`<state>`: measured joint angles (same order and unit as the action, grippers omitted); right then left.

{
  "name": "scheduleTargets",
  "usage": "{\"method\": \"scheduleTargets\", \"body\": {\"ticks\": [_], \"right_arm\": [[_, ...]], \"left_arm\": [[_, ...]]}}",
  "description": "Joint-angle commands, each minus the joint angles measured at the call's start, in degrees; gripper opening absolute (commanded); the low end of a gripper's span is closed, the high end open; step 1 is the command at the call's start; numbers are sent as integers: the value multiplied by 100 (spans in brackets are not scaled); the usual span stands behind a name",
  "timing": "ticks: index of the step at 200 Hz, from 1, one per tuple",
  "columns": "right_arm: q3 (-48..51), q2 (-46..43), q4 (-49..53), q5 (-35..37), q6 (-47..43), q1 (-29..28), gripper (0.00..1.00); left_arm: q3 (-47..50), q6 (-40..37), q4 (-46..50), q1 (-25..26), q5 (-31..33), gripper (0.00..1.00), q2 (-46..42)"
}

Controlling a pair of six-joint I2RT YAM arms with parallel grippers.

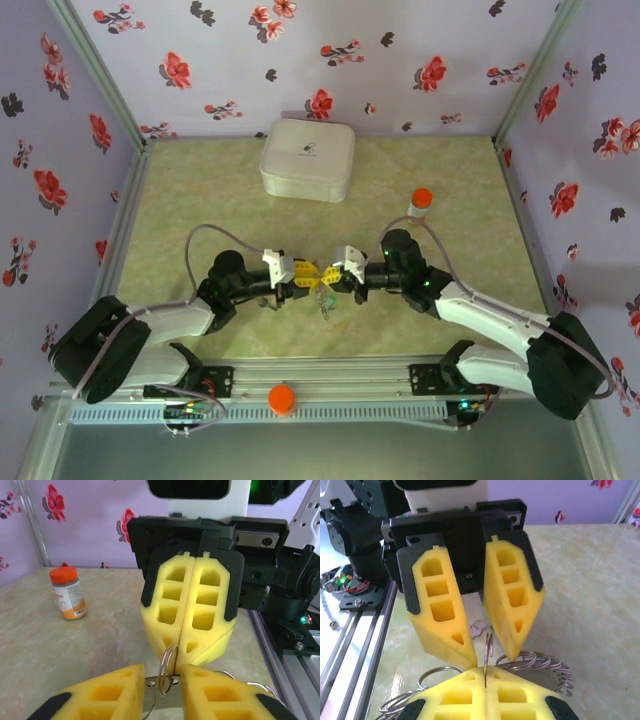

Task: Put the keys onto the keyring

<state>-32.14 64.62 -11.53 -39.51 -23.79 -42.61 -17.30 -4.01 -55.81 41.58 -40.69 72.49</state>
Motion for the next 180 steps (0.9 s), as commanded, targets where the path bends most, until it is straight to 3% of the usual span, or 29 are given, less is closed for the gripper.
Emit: {"method": "scheduleTargets", "body": {"ticks": [1,24,48,97,126,138,157,180], "right_arm": [[-556,-175,1339,472,-888,-208,0],[-943,-123,2248,834,-1304,-327,0],[-1531,118,3285,1263,-1787,-502,0],[-2334,593,4186,1642,-2176,-775,0],[-2390,602,4021,1552,-2056,-841,0],[-2229,447,3678,1585,-1946,-816,0],[-1551,-15,2620,1306,-1568,-537,26],[-607,-525,1079,398,-739,131,32]], "left_arm": [[-278,-496,1046,90,184,30,-432],[-424,-977,2093,191,401,30,-747],[-606,-1367,2905,245,458,20,-892],[-765,-1471,3032,289,464,12,-840],[-792,-1550,3029,300,461,0,-819],[-776,-1606,3012,298,464,0,-829],[-630,-1543,2539,298,472,0,-853],[-410,-1234,1583,295,437,0,-790]]}}
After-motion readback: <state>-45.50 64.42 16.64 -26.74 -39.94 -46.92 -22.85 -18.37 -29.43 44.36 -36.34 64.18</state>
